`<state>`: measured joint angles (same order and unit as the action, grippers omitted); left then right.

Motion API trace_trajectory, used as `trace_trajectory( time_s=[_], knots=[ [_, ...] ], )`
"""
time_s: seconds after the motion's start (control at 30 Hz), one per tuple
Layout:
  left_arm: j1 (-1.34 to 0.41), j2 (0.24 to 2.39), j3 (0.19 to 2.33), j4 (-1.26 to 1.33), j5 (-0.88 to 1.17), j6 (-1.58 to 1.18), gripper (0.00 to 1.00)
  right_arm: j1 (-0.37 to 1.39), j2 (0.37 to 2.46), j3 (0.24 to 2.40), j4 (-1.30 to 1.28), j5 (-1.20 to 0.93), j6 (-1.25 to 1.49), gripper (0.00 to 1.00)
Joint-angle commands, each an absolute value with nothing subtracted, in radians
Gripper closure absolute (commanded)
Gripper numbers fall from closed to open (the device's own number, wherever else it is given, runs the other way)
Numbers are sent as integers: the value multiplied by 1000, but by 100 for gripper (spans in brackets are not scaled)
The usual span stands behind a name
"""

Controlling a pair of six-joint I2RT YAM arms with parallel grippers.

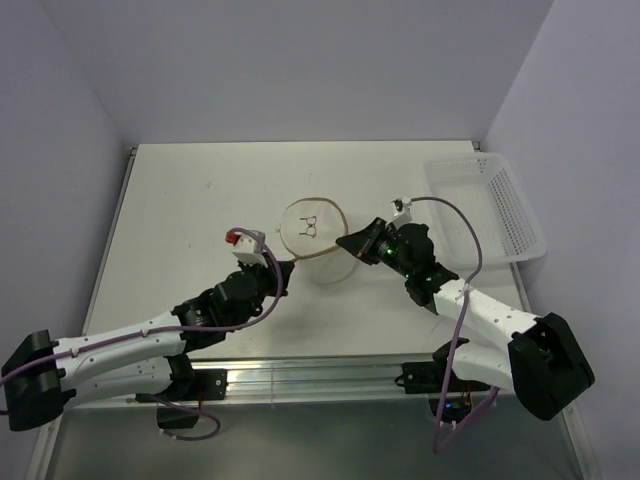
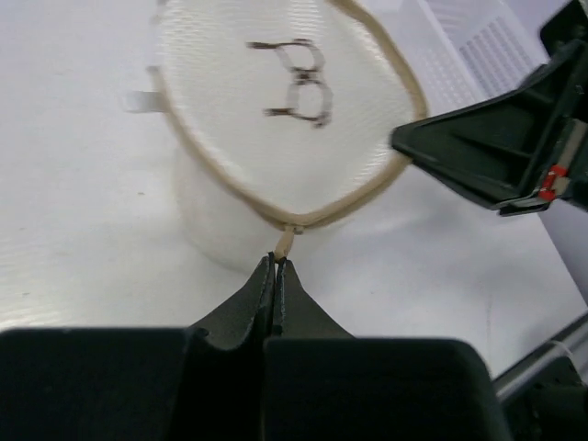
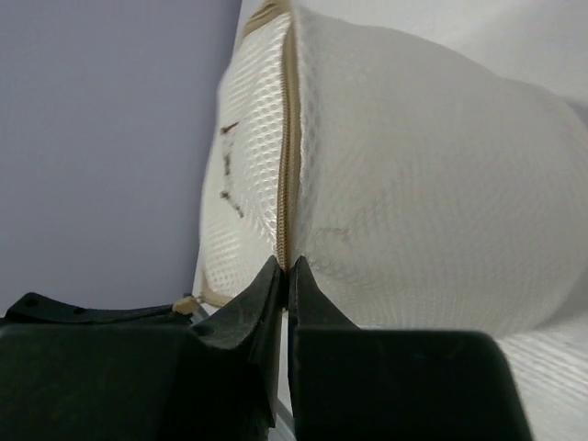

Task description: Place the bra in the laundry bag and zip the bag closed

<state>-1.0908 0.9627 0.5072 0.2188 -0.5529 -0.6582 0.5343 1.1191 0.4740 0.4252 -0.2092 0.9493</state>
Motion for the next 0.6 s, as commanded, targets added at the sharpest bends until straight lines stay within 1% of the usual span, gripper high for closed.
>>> trace_trajectory(
  time_s=[0.0, 0.03, 0.1, 0.2, 0.23, 0.27, 0.3, 0.33, 0.37, 0.4, 0.43, 0.47, 0.5, 0.53, 0.57],
  knots=[
    [-1065, 873, 473, 117, -655, -658, 100, 427, 1129, 532, 411, -236, 877, 100],
    [-1052, 841, 468, 100, -663, -661, 100, 408, 1144, 540, 408, -271, 870, 100],
    [-1043, 809, 456, 65, -678, -663, 100, 361, 1164, 572, 387, -276, 845, 100],
    [-1043, 781, 457, 93, -651, -649, 100, 327, 1230, 646, 348, -339, 816, 100],
    [-1043, 799, 462, 109, -637, -646, 100, 328, 1253, 670, 328, -360, 807, 96],
    [-1045, 816, 477, 121, -623, -641, 100, 337, 1259, 698, 316, -364, 801, 86],
    [-1052, 837, 485, 144, -615, -644, 100, 368, 1258, 699, 302, -351, 799, 61],
    [-1058, 874, 492, 164, -604, -641, 100, 383, 1240, 696, 295, -327, 796, 50],
    [-1065, 891, 498, 190, -594, -637, 100, 394, 1230, 686, 290, -299, 779, 45],
    [-1069, 909, 499, 216, -582, -634, 100, 400, 1217, 678, 288, -296, 779, 44],
    [-1069, 946, 503, 251, -565, -637, 100, 400, 1209, 664, 301, -293, 794, 45],
    [-1066, 966, 506, 264, -565, -635, 100, 397, 1203, 641, 305, -270, 795, 48],
    [-1045, 989, 509, 281, -555, -627, 100, 394, 1198, 638, 293, -258, 792, 56],
    [-1028, 1040, 520, 314, -498, -611, 100, 385, 1198, 635, 287, -253, 785, 55],
    [-1010, 1064, 531, 321, -471, -607, 99, 384, 1200, 634, 285, -253, 785, 51]
  ],
)
